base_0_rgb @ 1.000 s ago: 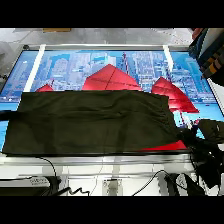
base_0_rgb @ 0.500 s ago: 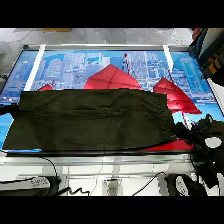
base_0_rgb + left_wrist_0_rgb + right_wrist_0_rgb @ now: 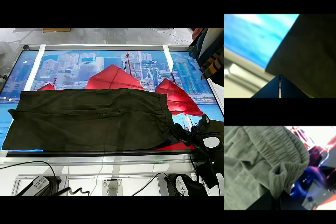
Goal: Fold the clothes and pants, and hang the long-sleeved shirts on hangers.
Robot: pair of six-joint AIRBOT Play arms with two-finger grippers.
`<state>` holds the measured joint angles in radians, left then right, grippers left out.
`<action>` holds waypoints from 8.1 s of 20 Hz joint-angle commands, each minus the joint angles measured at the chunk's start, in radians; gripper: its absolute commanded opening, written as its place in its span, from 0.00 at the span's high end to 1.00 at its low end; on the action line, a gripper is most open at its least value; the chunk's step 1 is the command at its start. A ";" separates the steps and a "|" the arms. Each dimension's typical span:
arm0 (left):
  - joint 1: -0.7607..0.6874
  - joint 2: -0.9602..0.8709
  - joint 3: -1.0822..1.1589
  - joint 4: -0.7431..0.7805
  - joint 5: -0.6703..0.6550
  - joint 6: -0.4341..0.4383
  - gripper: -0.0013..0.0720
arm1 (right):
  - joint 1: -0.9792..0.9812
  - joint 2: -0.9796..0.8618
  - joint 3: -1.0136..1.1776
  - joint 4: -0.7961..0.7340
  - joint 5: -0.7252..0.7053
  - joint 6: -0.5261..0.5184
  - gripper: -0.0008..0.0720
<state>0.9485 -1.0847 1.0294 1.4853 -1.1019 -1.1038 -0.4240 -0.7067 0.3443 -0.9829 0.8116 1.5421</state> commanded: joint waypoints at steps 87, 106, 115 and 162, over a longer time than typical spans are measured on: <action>-0.395 -0.303 0.332 0.194 0.368 -0.669 0.39 | 0.294 -0.863 0.890 -0.156 -0.443 0.249 0.05; -0.076 -0.413 -0.037 -0.731 0.406 -0.144 0.02 | 0.126 -0.718 0.890 -0.172 -0.095 0.159 0.05; -0.344 -0.525 -0.032 -0.761 0.906 -0.144 0.03 | 0.126 -0.718 0.890 -0.131 -0.061 0.158 0.05; -0.742 -0.075 0.422 -0.581 0.275 -0.003 0.97 | 1.358 -1.481 1.690 0.097 -0.519 0.173 0.95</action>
<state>0.2134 -1.1610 1.4513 0.9287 -0.8253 -1.1072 0.8463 -2.1407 2.0182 -0.9142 0.4210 1.6760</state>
